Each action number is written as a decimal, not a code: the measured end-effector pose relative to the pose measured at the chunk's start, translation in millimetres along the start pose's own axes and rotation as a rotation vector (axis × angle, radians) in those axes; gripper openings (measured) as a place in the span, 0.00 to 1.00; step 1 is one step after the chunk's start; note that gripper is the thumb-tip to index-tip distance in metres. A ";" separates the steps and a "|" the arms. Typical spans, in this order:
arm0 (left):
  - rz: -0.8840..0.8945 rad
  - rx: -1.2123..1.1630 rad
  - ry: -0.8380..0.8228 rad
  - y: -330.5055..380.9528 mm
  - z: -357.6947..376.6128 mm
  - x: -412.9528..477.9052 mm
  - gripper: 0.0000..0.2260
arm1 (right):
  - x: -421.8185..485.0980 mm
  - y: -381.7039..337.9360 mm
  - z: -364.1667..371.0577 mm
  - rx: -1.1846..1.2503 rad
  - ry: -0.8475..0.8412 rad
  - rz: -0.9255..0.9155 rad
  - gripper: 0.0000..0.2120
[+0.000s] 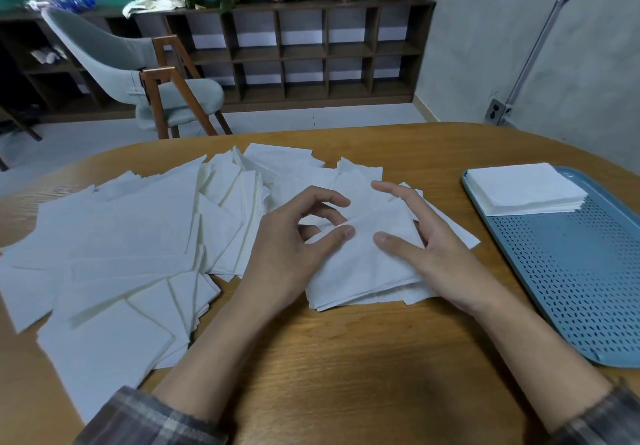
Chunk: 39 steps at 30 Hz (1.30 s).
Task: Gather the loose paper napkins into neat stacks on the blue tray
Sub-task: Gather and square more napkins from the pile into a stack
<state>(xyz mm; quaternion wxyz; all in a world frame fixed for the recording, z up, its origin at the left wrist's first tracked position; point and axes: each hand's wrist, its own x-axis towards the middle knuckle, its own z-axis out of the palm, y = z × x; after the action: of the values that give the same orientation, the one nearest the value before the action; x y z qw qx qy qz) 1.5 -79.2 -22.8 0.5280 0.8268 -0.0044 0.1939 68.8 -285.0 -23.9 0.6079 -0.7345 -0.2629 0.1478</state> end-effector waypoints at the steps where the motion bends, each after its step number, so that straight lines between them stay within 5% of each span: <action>1: 0.027 0.070 0.030 -1.7 0.2 -0.2 0.12 | 0.4 0.4 -0.7 0.026 0.009 0.001 0.27; 4: 0.054 0.227 0.116 -3.6 -1.9 0.4 0.16 | 0.3 1.0 -5.0 0.207 0.026 -0.016 0.30; 7: -0.158 -0.055 -0.014 7.1 -6.0 -1.4 0.20 | 0.2 -1.9 -7.7 0.399 0.050 -0.017 0.33; 11: -0.235 -0.189 -0.082 6.8 -4.5 -1.1 0.20 | 2.9 0.4 -8.9 0.260 0.109 -0.030 0.33; 16: -0.151 -0.048 0.035 -5.5 1.6 -0.3 0.23 | -1.8 -2.6 -22.2 0.409 -0.135 0.042 0.21; 19: -0.059 0.020 -0.006 -5.8 6.5 -2.8 0.25 | 0.2 2.5 -22.1 0.235 -0.096 0.046 0.11; 24: 0.134 0.249 0.131 -12.5 22.4 -8.7 0.18 | 4.5 6.9 -23.0 -0.071 0.253 -0.076 0.13; 26: 0.098 0.346 0.070 -13.9 27.4 -11.5 0.12 | 6.3 10.7 -25.2 -0.086 0.321 -0.102 0.14; 29: -0.073 0.549 -0.138 -12.9 37.4 -15.3 0.17 | 8.0 14.2 -23.4 -0.117 0.330 -0.117 0.15; 39: -0.187 0.482 -0.143 -7.6 46.6 -17.7 0.09 | 10.8 20.1 -17.8 -0.149 0.289 -0.131 0.16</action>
<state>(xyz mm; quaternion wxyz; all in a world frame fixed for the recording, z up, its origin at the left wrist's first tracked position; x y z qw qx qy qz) 1.4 -120.1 -52.4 0.3298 0.9371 0.0811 0.0810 91.3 -295.8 -38.4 0.5915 -0.7725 -0.2301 -0.0192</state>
